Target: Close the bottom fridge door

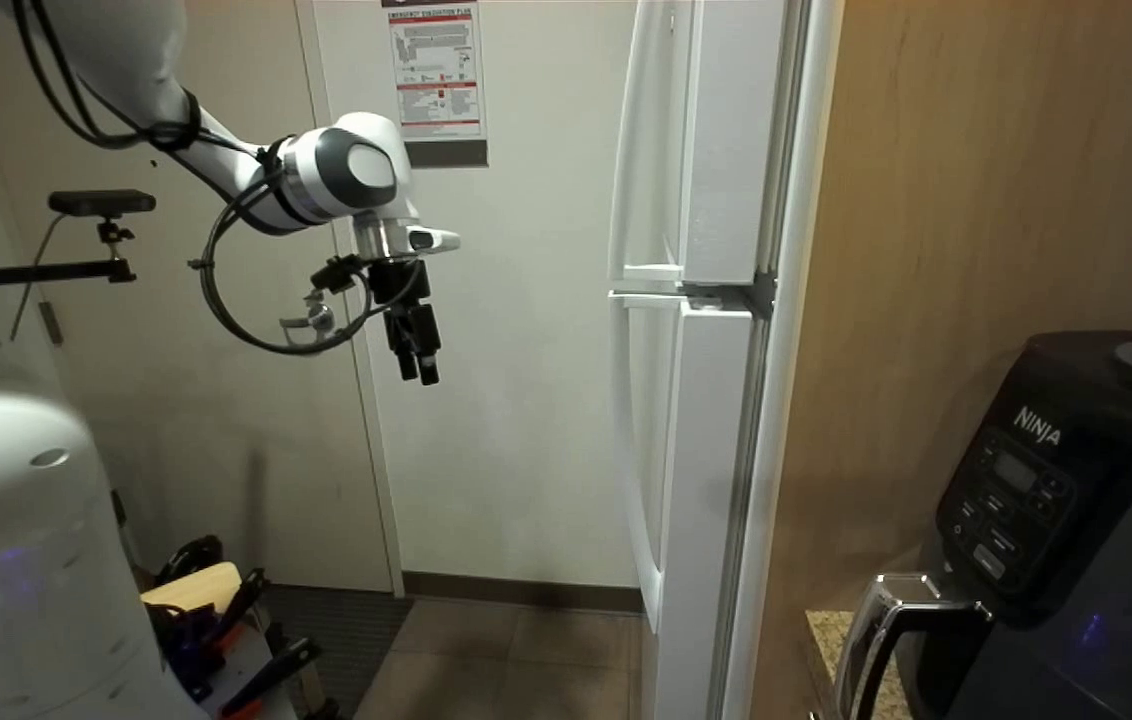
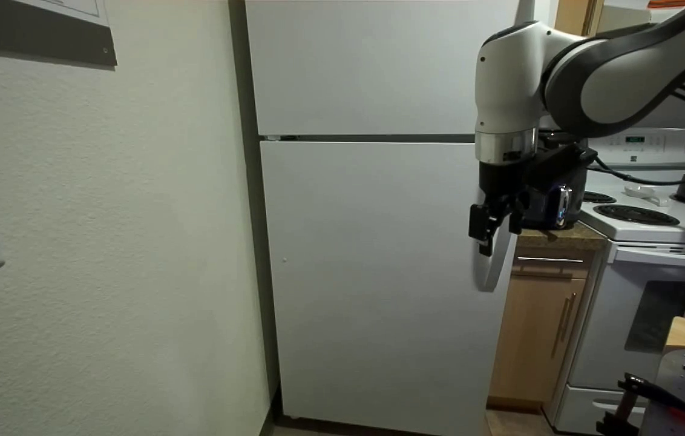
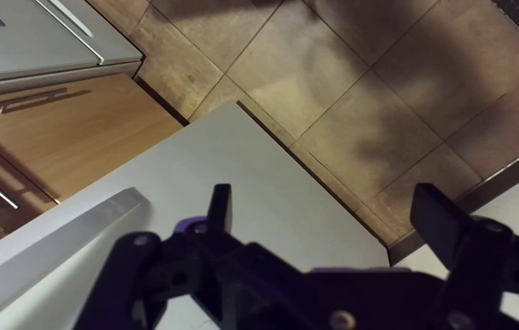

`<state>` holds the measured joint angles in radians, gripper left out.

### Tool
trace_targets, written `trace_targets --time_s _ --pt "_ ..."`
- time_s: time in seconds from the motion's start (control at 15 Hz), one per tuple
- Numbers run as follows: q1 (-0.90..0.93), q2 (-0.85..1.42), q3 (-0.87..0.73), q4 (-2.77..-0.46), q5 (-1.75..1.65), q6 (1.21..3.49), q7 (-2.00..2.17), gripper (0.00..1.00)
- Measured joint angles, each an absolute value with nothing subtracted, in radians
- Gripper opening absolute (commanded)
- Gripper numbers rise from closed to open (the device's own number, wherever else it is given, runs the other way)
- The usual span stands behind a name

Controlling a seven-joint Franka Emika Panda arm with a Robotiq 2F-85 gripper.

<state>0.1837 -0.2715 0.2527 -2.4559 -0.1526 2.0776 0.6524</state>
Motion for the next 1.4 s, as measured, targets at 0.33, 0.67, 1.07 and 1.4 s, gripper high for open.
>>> trace_targets --time_s 0.33,0.67,1.07,1.4 --pt "0.121 -0.275 0.212 -2.459 -0.153 2.078 0.652 1.00" --pt "0.085 -0.278 0.173 -2.460 -0.153 2.081 0.652 1.00" --pt "0.082 -0.303 0.160 -2.460 -0.150 2.089 0.646 1.00" --pt "0.082 -0.305 0.160 -2.460 -0.150 2.089 0.646 1.00"
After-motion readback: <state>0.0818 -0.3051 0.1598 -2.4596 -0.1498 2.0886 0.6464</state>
